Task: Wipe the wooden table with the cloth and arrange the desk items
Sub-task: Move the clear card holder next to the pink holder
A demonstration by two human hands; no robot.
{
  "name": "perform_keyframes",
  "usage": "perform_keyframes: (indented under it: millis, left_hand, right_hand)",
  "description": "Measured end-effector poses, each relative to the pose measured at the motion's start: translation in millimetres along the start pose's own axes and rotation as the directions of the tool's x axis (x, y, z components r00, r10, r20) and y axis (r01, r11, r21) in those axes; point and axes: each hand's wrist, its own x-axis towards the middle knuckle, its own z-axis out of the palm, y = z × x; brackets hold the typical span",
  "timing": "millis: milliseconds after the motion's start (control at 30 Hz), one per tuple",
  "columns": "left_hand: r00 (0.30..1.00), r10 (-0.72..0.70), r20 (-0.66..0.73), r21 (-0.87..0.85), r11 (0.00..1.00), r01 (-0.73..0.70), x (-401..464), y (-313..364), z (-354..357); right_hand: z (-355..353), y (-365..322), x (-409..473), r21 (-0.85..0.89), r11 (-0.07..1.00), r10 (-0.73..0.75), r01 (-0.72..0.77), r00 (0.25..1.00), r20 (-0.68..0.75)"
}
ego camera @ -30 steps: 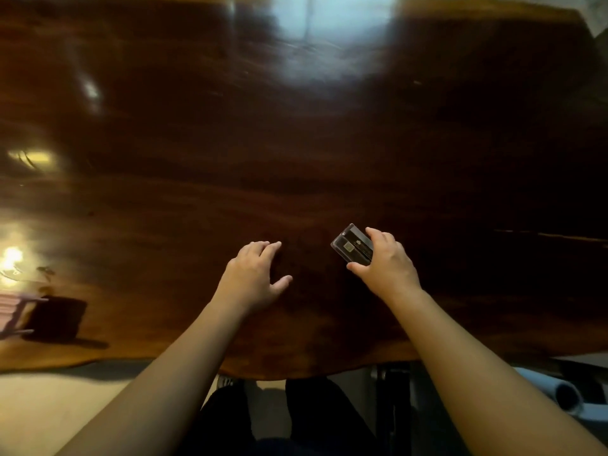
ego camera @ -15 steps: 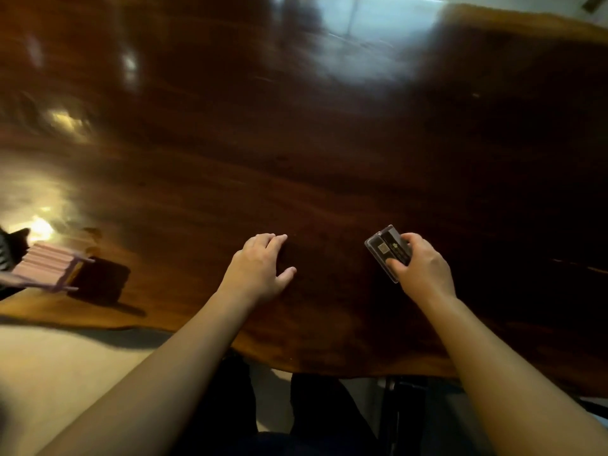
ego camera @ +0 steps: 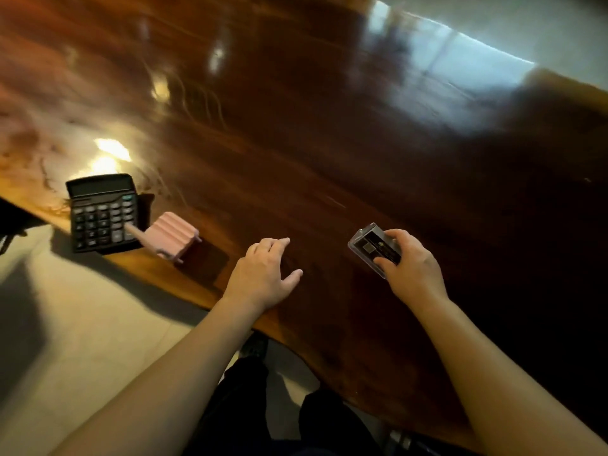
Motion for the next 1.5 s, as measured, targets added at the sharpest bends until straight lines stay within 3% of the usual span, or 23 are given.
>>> perform_keyframes:
  millis: [300,600,1033,1500]
  left_hand:
    - [0.977,-0.211,-0.012,-0.113,0.972,0.208,-17.7,-65.8,-22.6]
    - [0.928,-0.373,-0.002,-0.182,0.913,0.366,-37.4,-113.3,-39.9]
    - [0.948,-0.31,-0.076,-0.157,0.942,0.295,-21.8,-141.7,-68.1]
    - [0.956,-0.285,-0.069,-0.149,0.951,0.273,-30.6,-142.6,-60.6]
  right_hand:
    - [49.5,-118.7,57.7,-0.082,0.959,-0.257,0.272,0.953,0.163]
    - [101.0,-208.1,101.5,-0.145,0.889,-0.356,0.434,0.855,0.378]
    - [149.4,-247.0,114.9,-0.187,0.811,-0.403,0.555,0.761,0.509]
    - [150.5,-239.4,102.0,-0.164,0.834,-0.397,0.526,0.78,0.484]
